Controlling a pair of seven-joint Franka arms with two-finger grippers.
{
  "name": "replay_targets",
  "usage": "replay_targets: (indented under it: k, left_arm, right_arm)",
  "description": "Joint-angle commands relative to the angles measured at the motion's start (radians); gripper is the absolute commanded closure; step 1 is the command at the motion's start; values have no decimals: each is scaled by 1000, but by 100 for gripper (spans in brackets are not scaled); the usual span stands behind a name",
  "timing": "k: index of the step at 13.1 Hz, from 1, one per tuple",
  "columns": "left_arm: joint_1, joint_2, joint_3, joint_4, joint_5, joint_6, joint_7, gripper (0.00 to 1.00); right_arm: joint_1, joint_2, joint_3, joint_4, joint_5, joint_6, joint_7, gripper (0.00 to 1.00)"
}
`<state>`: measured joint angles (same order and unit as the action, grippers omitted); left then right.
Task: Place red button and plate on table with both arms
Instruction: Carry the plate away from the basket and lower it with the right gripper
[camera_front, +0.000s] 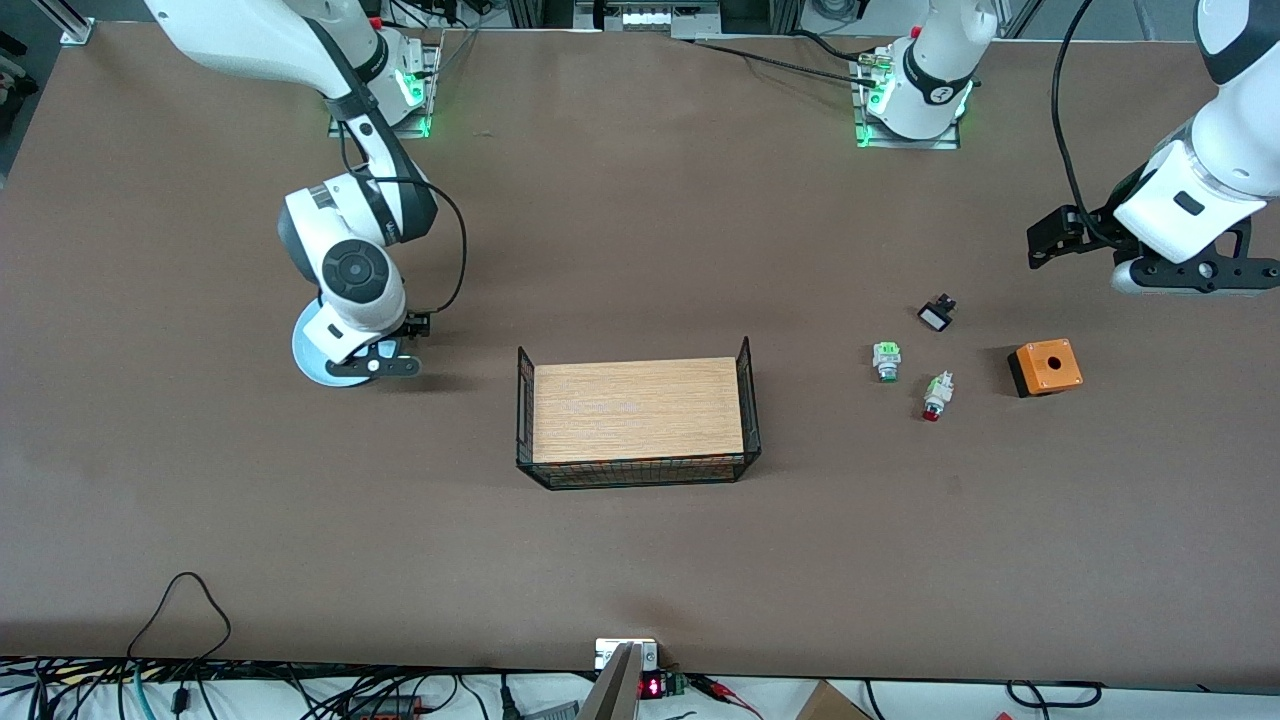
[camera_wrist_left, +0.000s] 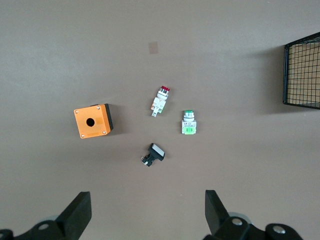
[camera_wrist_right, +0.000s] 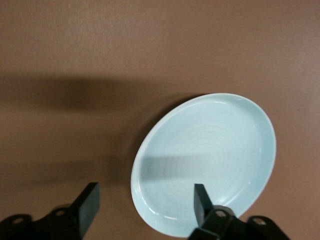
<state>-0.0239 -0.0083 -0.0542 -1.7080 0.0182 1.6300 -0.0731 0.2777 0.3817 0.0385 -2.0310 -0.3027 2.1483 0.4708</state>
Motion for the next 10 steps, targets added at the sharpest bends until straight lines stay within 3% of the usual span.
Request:
replay_targets:
  k: [1, 5, 7, 10]
  left_arm:
    - [-7, 4, 5, 19, -15, -15, -11, 0]
    - [-7, 4, 5, 21, -14, -15, -13, 0]
    - [-7, 4, 5, 21, -12, -15, -11, 0]
    - [-7, 5, 5, 24, -12, -15, -10, 0]
  right_arm:
    - [-12, 8, 4, 156, 144, -163, -108, 0]
    - [-81, -4, 4, 308, 295, -319, -248, 0]
    - [-121, -29, 4, 369, 309, -404, -323, 0]
    - [-159, -113, 1, 377, 309, -444, -396, 0]
